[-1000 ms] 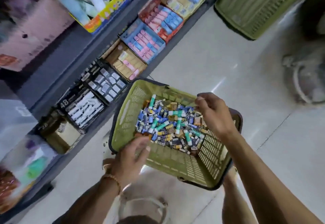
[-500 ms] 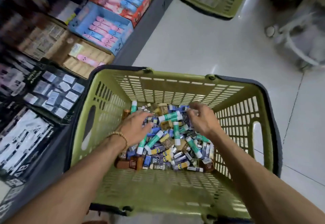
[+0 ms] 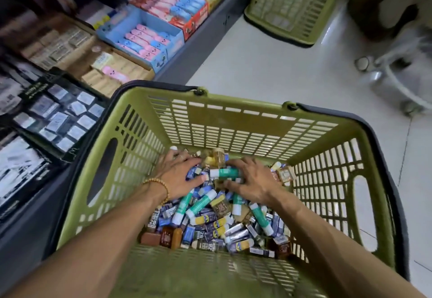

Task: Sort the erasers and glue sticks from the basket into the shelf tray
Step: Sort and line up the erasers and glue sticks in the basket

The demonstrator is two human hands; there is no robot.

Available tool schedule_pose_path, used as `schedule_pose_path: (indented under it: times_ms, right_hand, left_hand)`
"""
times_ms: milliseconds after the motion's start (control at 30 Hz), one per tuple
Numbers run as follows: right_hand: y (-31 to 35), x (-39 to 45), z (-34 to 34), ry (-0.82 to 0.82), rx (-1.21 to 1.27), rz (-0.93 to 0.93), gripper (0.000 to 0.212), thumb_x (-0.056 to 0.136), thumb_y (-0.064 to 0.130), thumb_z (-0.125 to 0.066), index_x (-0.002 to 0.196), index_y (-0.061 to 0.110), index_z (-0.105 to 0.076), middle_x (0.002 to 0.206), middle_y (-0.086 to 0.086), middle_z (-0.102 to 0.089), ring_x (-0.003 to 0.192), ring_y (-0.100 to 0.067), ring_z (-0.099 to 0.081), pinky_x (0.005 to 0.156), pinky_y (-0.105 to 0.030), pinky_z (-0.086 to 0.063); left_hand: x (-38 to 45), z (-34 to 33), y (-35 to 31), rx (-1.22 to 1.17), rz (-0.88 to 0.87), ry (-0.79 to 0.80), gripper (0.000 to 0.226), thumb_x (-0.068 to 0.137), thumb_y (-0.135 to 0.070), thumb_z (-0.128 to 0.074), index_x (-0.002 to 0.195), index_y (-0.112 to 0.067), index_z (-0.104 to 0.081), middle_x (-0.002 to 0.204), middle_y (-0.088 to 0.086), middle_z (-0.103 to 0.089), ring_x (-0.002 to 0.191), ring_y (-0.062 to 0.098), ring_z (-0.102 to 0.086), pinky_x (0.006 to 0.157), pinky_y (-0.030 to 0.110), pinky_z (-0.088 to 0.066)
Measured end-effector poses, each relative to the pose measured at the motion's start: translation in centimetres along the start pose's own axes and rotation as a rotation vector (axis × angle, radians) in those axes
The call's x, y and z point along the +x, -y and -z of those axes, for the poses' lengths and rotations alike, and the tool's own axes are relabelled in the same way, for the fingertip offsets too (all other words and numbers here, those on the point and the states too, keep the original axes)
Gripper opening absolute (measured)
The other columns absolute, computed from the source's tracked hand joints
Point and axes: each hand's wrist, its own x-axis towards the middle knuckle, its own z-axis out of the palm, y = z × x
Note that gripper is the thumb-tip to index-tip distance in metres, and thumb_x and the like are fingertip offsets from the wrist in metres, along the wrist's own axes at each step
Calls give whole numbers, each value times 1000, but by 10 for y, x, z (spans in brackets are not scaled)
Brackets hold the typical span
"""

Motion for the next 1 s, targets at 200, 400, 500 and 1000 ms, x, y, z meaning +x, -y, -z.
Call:
schedule_pose_path:
  times_ms: [200,400,500,1000]
  right_hand:
    - [-2,-21,2,118,164,14,49,81,61,-69,119,33,-58,107,5,-65,97,-15,-62,88,-39,-54]
    - [20,-12,-5,-142,70,102,29,91,49,-60,106,25,-60,99,-1,-50,97,-22,-50,78,-33,-44]
    - [38,5,-17,-222,-21,243,35,91,40,-60,118,20,-56,106,-5,-48,100,-24,-49,80,-41,-52]
    - [50,19,-25,-147,-91,223,52,89,45,-57,129,15,-44,116,-6,-42,99,-25,-52,86,-40,-51]
  left_hand:
    - [-37,-4,2,-93,-61,88,37,91,-59,-50,112,-32,-63,127,-10,-54,125,15,-44,103,34,-34]
    - [-26,1,8,-278,1,-150,56,83,-55,-65,131,-27,-52,123,-7,-41,99,9,-46,86,23,-42]
    - [-15,-10,15,-34,62,-123,77,83,-65,-56,145,-25,-33,142,0,-37,127,21,-42,103,35,-35]
    - [-10,-15,12,47,-7,-14,75,82,-62,-56,144,-28,-31,137,0,-42,129,22,-38,110,44,-30]
